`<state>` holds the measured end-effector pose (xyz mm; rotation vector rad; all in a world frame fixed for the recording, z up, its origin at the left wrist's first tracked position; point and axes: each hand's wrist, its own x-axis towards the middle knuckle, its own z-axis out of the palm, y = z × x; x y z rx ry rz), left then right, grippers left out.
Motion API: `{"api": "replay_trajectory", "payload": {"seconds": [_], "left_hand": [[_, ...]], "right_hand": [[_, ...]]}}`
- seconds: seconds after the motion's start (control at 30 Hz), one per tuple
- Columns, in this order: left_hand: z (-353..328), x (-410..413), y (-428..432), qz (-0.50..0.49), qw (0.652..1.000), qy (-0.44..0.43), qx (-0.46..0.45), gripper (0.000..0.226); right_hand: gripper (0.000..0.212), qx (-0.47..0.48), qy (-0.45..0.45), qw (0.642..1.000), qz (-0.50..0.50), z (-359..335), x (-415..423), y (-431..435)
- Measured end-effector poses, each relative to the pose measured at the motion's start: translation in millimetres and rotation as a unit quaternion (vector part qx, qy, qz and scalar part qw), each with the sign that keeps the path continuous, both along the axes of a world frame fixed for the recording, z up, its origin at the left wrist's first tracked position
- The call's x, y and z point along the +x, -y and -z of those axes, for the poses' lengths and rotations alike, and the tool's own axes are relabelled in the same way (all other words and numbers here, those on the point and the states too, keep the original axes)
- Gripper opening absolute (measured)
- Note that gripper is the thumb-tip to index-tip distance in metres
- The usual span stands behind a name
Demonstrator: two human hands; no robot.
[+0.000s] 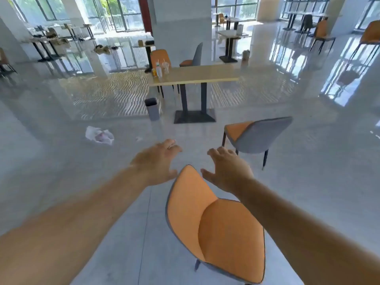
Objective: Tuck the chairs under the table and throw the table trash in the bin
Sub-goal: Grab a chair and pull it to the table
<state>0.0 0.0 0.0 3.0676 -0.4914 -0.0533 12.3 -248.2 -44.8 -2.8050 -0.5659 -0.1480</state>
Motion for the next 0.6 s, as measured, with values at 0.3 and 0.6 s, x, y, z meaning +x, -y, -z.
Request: {"api": "replay_trajectory", "payload": {"seconds": [0.3,0.6], "left_hand": [[155,88,-31,0.035,0.991,-0.124,0.044,0.064],[261,188,-53,0.252,0.93,-0.091,0.253,0.062]], "right_hand": [[0.069,0.003,-0.164,0.985,0.045,157,40,-68],[0.126,0.048,-0.299,0.941,0.153,251,49,-167]]}}
